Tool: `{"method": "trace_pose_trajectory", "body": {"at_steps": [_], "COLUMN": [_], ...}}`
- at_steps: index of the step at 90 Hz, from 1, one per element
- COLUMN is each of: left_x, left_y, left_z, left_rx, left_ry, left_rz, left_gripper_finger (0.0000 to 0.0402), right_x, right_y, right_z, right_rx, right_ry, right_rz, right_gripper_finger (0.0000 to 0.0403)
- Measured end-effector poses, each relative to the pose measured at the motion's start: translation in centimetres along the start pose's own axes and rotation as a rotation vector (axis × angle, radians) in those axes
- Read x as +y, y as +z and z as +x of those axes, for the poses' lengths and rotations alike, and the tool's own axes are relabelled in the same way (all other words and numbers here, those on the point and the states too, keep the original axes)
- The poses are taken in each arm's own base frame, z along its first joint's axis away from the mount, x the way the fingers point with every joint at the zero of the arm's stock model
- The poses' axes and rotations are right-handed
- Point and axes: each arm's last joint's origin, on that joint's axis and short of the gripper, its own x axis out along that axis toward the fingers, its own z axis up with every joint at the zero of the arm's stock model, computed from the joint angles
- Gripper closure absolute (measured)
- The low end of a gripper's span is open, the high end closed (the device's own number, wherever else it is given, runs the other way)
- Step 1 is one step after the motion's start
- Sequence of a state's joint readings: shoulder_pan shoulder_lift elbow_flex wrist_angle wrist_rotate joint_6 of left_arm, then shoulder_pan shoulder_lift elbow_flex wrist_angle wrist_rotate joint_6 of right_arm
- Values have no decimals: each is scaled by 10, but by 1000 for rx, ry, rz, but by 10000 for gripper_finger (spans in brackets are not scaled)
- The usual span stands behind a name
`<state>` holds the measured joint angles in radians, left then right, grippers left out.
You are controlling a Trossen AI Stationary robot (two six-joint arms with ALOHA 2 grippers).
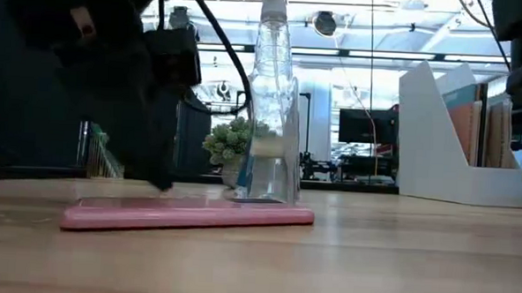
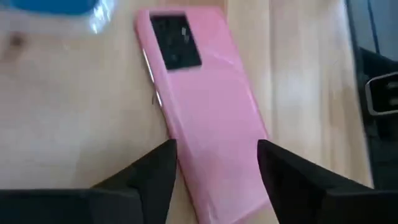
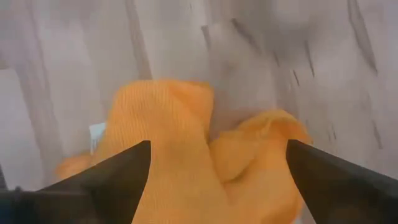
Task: Apply microfiber cloth
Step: Spray the back of the cellphone using the spray bottle, then wipe the back and front of the cellphone with the yellow microfiber cloth
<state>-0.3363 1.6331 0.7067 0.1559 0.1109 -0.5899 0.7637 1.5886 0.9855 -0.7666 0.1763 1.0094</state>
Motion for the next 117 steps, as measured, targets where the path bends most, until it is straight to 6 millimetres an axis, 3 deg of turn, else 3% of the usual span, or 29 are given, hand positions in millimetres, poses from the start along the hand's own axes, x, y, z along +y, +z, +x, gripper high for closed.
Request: {"method": "trace_pose_trajectory", "body": {"at_steps": [14, 26, 40, 51, 59, 69, 83, 97, 108, 117], "left_x": [-10, -18, -17, -13, -11, -9, -18, -54, -63, -58], "left_y": [-3, -14, -25, -28, -30, -30, -25, -9, -15, -23], "left_z": [-10, -3, 15, 25, 29, 30, 18, 7, 15, 27], "left_rx": [-18, 13, 42, 45, 45, 46, 22, -77, -95, -73], "left_ry": [36, 32, 42, 47, 55, 62, 55, -60, -51, -3], "left_rz": [19, 24, 26, 14, 0, -38, -14, 42, 87, 82], "left_gripper_finger": [205, 218, 236, 258, 279, 304, 334, 363, 393, 398], "right_x": [9, 16, 21, 21, 20, 24, 31, 22, 20, 16], "right_y": [-9, -22, -30, -25, -11, 17, 58, 90, 107, 121], "right_z": [2, 19, 48, 57, 56, 46, 33, 33, 31, 35], "right_rx": [18, 8, 29, 51, 29, -144, -352, -478, -575, -637], "right_ry": [26, -1, -67, -70, -41, -50, 4, 27, 53, 63], "right_rz": [5, 47, 21, 3, -31, -113, -222, -282, -332, -348], "right_gripper_finger": [51, 75, 160, 251, 320, 387, 387, 397, 398, 398]}}
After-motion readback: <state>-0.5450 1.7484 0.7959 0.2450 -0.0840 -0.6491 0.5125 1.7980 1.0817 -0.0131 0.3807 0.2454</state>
